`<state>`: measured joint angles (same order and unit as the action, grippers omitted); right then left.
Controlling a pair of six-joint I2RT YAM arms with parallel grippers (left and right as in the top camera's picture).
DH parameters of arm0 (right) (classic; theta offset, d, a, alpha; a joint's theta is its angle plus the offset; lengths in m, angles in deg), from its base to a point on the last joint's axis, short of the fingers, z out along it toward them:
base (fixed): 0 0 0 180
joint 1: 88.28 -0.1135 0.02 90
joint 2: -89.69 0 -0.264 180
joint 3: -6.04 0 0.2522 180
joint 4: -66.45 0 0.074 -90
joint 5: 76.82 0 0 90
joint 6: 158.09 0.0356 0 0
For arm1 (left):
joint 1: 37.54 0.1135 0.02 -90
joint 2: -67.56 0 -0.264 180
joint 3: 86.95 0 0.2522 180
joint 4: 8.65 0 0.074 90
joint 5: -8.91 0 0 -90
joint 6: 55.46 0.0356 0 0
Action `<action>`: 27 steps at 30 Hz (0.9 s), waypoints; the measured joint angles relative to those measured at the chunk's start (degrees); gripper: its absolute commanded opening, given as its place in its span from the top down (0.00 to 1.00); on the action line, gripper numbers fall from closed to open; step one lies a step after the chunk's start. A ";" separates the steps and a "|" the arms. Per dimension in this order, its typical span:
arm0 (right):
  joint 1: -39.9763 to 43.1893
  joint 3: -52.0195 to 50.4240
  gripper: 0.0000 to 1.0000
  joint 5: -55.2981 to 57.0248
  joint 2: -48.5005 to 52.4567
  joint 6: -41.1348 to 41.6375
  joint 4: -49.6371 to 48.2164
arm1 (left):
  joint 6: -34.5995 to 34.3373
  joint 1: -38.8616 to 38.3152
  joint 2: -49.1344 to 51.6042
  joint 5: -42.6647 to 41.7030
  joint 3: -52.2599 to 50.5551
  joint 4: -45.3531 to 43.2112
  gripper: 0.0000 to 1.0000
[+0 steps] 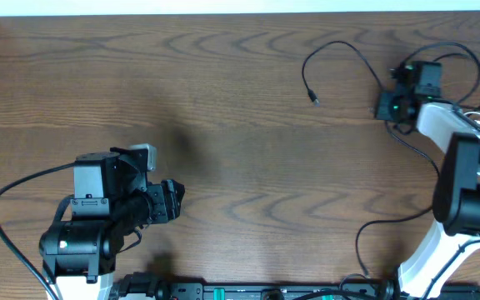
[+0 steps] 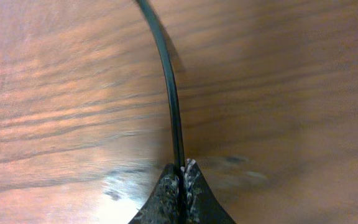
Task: Untangle cables
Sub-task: 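Carry the black cable off the right edge and release it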
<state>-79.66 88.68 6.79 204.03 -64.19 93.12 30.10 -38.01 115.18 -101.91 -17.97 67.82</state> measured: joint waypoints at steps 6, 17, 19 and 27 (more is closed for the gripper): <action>9.11 6.91 0.99 0.22 -14.47 1.77 -0.90 | -0.02 0.00 0.02 -0.11 0.00 1.20 0.36; 28.15 22.01 0.99 -3.19 -27.04 9.18 -8.83 | -0.02 0.00 0.00 -0.11 0.00 1.31 0.36; 29.77 21.99 0.99 -5.01 -26.18 10.47 -6.99 | 0.00 0.00 0.00 -0.11 0.00 1.31 0.36; 29.75 21.49 0.99 -10.01 -18.78 12.44 7.43 | -0.02 0.00 0.00 -0.24 0.00 1.36 0.36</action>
<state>-49.91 110.16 -3.22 185.26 -51.75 100.55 30.07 -38.01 115.18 -102.15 -17.97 69.18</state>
